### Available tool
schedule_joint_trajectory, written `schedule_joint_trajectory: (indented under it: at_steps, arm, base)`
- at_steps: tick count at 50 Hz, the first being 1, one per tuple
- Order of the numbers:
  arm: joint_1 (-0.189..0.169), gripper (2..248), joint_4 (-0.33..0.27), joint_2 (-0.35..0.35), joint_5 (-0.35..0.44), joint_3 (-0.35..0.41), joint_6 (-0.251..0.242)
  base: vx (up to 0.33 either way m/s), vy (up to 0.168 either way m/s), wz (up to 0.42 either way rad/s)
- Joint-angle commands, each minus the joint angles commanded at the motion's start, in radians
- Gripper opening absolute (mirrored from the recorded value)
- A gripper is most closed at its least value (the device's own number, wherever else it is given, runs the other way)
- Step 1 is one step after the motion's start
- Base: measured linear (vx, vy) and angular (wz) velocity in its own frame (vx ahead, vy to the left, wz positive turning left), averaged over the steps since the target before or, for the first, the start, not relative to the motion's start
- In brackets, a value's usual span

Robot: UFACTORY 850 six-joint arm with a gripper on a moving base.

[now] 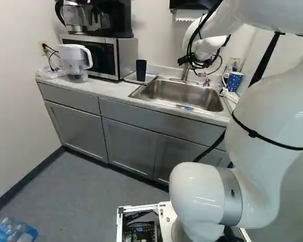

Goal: Rinse the cup and place it in the tray

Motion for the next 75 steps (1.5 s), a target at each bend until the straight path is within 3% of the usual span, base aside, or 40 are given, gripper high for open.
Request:
schedule_joint_trajectory:
  at_steps: [28, 58, 75]
  arm:
    - [-0.012, 247, 0.0, 0.069, -0.198, 0.068, 0.0]
    - [-0.012, 247, 0.0, 0.071, -0.439, 0.071, 0.0]
    - [-0.012, 247, 0.0, 0.071, -0.46, 0.071, 0.0]
  base:
    - [0.0, 0.0, 0.0]
    - [0.0, 0.0, 0.0]
    - [0.0, 0.0, 0.0]
